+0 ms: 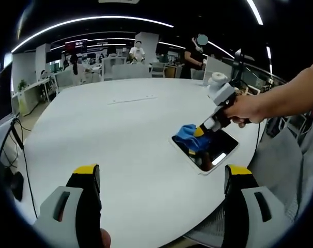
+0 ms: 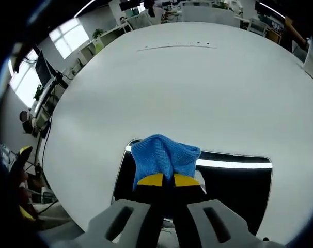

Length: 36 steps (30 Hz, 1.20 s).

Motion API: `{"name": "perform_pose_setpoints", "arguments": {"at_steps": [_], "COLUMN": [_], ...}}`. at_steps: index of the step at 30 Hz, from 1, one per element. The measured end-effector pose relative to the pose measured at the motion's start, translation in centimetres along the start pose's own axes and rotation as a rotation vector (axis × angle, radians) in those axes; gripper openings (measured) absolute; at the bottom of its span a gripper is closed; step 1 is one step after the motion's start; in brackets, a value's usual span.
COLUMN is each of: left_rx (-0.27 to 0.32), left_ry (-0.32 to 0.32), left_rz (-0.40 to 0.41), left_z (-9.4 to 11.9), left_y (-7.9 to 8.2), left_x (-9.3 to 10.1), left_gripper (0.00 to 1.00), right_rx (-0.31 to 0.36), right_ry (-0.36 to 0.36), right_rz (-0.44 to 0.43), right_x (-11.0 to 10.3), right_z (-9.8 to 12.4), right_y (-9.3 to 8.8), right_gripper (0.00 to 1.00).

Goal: Wipe the mirror surface with the cleaning cloth until all visible marks leave the cleaned area.

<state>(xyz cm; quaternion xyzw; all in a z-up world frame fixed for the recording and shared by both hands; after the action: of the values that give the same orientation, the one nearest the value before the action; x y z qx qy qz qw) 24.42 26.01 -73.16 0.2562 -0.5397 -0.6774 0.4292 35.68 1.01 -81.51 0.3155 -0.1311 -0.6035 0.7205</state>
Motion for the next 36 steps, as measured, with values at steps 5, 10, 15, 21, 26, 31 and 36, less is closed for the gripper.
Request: {"name": "perform_pose_setpoints", "arguments": {"at_steps": [5, 10, 15, 21, 26, 31, 36], "left_rx": [-0.003, -0.001, 0.019, 0.033, 0.028, 0.033, 0.031], "left_ry": [-0.008, -0.008, -0.009, -0.016, -0.018, -0.016, -0.016], "left_rz": [-0.007, -0.006, -0.018, 0.008, 0.008, 0.005, 0.007], "left_z": [-0.1, -0.2, -0.4, -0.7, -0.7, -0.7, -0.7], "left_y": [0.0, 0.0, 0.2, 0.4, 0.2, 0.1, -0.3], "left_x": [0.4, 0.6, 1.1, 1.1, 1.2, 1.3, 1.4], "left_gripper": [0.99, 0.99, 0.99, 0.99, 0.99, 0.99, 0.99], "right_rx": [0.009, 0.027, 0.031, 0.008, 0.014, 0.023, 0.014], "right_ry": [0.000, 0.017, 0.019, 0.035, 0.043, 0.044, 0.053], "right_rz": [0.015, 0.020, -0.002, -0.043, -0.020, -0.029, -0.042], "right_x": [-0.4, -0.7, -0.8, -1.3, -1.7, -1.9, -2.2], "right_z": [0.6, 1.2, 1.9, 3.0, 3.6, 4.1, 4.6], "right_y": [-1.0, -1.9, -2.8, -4.2, -5.1, -5.8, -6.5], "right_gripper": [0.00, 0.00, 0.00, 0.00, 0.00, 0.00, 0.00]}}
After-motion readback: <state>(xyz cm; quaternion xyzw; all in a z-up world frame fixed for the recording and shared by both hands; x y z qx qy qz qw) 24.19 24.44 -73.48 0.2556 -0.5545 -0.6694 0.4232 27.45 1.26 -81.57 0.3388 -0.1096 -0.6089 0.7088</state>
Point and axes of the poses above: the point that each gripper's makers call its tool centre point, and the gripper's own axes: z roughly backward along the fingers, x roughly to its right, y roughly out of its top, the point moved 6 cm from there along z, roughly backward along the fingers, and after that the axes turned 12 degrees about x, right-handed, at the moved point
